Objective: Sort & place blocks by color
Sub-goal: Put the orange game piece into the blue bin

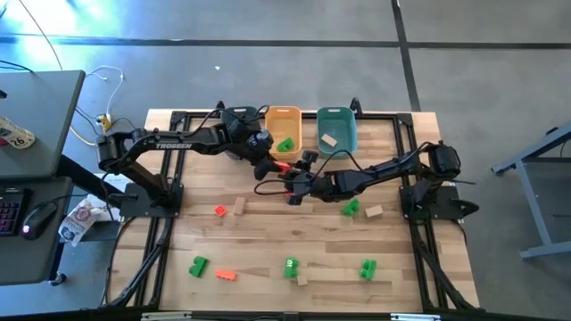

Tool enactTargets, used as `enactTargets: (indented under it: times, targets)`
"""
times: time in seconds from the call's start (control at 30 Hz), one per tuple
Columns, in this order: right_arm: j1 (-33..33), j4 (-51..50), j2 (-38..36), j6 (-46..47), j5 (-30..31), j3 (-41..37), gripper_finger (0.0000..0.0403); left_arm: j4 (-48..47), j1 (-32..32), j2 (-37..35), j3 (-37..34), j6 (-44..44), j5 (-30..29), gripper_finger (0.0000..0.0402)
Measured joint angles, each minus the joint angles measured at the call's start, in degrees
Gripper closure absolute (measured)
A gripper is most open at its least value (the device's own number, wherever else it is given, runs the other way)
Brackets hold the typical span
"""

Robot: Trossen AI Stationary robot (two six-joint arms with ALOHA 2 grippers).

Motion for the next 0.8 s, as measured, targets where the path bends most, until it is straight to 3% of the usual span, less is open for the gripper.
enactTargets:
  times: [0.27,0.47,0.63,0.8]
  targets:
    - [0.0,-0.2,0.0,4.4,1.1,0.0,0.0188,-0.6,0.0,0.0,0.0,2.9,-4.8,0.0333]
    - [1.3,-3.2,-1.4,5.0,5.9,0.0,0.0168,-4.5,0.1,-0.9,0.0,6.2,-14.7,0.033]
    - [1.4,-7.9,-4.4,9.7,6.1,0.0,0.0167,-7.1,0.1,-4.4,0.0,8.7,-22.5,0.0332]
    - [1.4,-14.7,-7.4,14.3,6.0,0.0,0.0167,-10.6,0.1,-8.7,0.0,10.9,-33.8,0.0331]
